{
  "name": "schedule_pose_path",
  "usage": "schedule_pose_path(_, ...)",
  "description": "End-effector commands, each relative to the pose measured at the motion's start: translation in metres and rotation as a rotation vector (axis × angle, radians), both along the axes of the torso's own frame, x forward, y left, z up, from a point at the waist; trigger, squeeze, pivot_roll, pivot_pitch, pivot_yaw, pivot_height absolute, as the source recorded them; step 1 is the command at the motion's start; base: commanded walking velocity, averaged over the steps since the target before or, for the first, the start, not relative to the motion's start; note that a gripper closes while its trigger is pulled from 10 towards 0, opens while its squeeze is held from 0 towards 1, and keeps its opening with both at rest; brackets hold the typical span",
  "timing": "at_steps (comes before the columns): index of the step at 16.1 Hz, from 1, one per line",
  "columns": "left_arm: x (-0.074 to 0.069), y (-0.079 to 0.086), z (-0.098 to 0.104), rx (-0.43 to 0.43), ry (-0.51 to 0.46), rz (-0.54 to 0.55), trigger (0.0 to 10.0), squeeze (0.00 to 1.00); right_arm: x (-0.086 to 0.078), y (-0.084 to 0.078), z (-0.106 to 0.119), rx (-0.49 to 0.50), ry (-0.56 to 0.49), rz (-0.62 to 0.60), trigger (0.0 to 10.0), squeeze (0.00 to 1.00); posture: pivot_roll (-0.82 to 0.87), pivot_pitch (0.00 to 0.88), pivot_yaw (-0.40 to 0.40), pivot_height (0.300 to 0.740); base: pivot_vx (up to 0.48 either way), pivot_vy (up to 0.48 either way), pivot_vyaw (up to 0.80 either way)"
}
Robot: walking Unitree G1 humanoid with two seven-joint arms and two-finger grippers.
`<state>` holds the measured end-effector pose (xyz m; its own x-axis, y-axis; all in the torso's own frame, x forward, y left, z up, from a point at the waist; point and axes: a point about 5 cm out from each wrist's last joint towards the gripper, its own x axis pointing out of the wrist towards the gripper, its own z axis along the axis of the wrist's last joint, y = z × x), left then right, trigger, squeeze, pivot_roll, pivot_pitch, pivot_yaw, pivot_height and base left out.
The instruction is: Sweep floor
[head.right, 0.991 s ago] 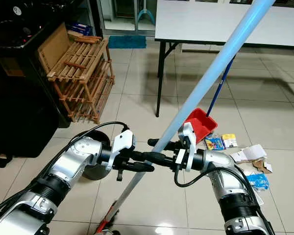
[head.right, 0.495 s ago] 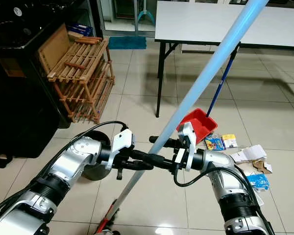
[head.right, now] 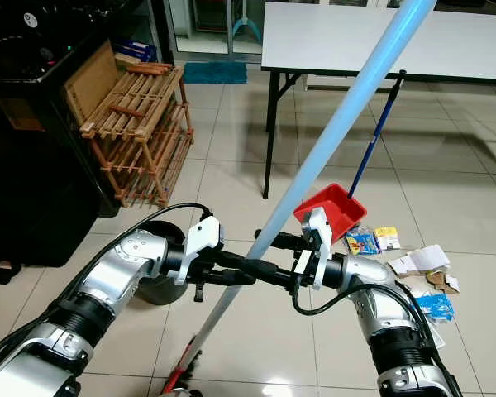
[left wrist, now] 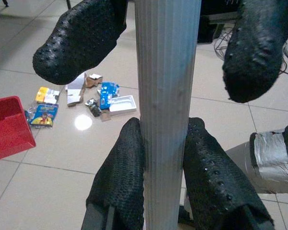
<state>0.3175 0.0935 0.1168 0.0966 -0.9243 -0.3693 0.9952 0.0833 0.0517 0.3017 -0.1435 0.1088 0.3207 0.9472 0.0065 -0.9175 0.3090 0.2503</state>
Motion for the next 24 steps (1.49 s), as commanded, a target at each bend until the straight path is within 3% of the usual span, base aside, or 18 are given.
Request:
schedule_pose_path(1,0.003,0.001,0.006,-0.010,-0.028,-0.001,10.0,0.00,0.003,-0.003,0.003,-0.008,-0.015,-0.018,10.0,1.00,0.00,0.096,0.004,0.740,0.000,0.000,0.00)
schedule_pose_path(8,0.001,0.006,0.006,-0.004,-0.023,0.000,10.0,0.00,0.007,-0.011,0.000,-0.016,-0.007,-0.074,10.0,1.00,0.01,0.106,0.001,0.740,0.000,0.000,0.00)
schedule_pose_path(15,-0.002,0.014,0.002,0.009,-0.011,0.016,10.0,0.00,0.011,-0.027,-0.015,-0.083,0.024,-0.222,10.0,1.00,0.01,0.114,-0.003,0.740,0.000,0.000,0.00)
schedule_pose_path(24,-0.003,0.015,-0.001,0.019,-0.006,0.019,10.0,0.00,0.014,-0.028,-0.014,-0.068,0.003,-0.234,10.0,1.00,0.01,0.119,-0.003,0.740,0.000,0.000,0.00)
